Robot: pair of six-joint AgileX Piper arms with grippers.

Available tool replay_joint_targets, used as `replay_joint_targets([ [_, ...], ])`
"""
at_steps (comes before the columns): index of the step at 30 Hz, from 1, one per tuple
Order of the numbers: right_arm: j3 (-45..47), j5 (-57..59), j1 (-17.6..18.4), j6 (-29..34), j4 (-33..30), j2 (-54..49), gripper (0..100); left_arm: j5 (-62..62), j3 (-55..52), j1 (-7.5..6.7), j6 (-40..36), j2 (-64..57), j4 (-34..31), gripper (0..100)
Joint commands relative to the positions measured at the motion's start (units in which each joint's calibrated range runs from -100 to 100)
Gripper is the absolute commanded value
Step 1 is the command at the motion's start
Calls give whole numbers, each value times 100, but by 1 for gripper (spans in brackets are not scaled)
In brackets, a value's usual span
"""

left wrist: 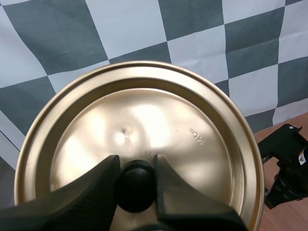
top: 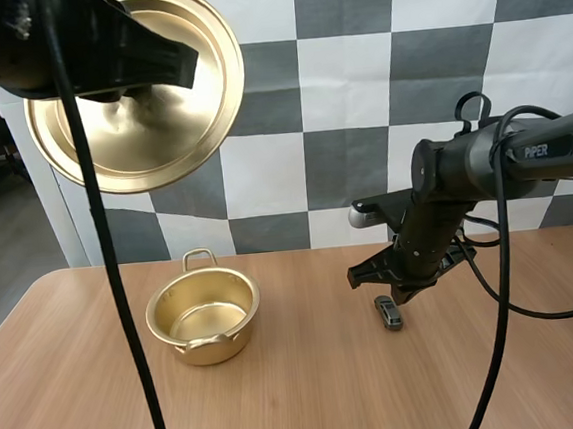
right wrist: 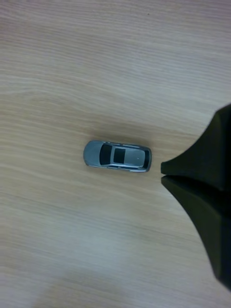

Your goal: Open the pot, put the car inside, and close it

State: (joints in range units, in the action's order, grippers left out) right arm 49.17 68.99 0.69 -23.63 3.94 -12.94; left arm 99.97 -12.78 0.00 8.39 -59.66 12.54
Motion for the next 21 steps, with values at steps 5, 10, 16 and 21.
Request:
replay_joint_targets([
  [5, 3, -172, 0, -579, -214, 5, 100, 3, 1, 0, -1, 7, 5, 0],
  [10, 3, -912, 0, -617, -358, 5, 100, 3, 1, 0, -1, 7, 5, 0],
  [16, 3, -1704, 0, -617, -167, 5, 100, 3, 1, 0, -1, 7, 5, 0],
  [21, 3, -1750, 0, -683, -54, 213, 100, 3, 1, 0, -1, 7, 5, 0],
])
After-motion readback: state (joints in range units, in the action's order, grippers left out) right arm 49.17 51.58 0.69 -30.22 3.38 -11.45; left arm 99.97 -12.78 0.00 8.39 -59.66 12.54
